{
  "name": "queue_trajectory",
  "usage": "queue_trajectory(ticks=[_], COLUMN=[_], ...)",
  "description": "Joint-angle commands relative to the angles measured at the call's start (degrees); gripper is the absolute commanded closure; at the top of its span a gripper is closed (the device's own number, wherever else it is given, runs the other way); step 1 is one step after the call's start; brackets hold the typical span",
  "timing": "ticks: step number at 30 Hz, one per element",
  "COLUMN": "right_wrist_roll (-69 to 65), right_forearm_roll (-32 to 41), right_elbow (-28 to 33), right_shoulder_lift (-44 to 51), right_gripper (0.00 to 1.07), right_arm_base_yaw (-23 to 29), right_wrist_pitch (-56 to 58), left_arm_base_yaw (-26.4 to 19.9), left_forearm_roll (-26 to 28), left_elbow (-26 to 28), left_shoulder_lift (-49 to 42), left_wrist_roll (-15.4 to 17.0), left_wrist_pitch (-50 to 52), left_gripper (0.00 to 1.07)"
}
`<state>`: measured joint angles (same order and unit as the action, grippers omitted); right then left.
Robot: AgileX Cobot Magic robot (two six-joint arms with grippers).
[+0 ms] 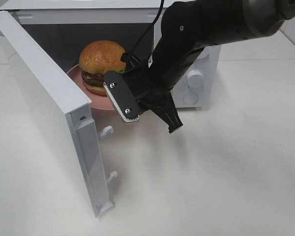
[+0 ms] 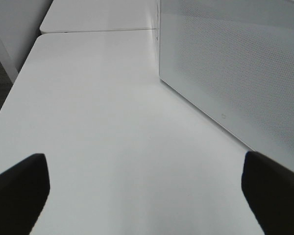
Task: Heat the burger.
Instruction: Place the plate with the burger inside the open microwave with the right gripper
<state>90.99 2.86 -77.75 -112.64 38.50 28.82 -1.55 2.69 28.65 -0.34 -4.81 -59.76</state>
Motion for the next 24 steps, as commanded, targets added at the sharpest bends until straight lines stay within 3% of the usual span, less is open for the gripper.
queue_trajectory(ticks=[1,24], right_wrist_roll=[-1.5,-14.7], right_forearm_roll=[0.1,-8.0], right_elbow=[-3.1,-16.6], right_shoulder_lift=[-0.6,-9.9], right_gripper=[1.07,1.07], right_arm_base_yaw=[-0.2,-0.2], right_wrist_pitch=[-1.8,1.7], left_arm_base_yaw=[-0.1,-0.1], left_forearm_roll=[-0.2,-0.2], left_elbow=[-0.1,-0.1], left_shoulder_lift=[-1.0,-1.0], left_wrist_roll=[0.2,0.2], left_wrist_pitch=[0.2,0.2], left_gripper=[0.07,0.07])
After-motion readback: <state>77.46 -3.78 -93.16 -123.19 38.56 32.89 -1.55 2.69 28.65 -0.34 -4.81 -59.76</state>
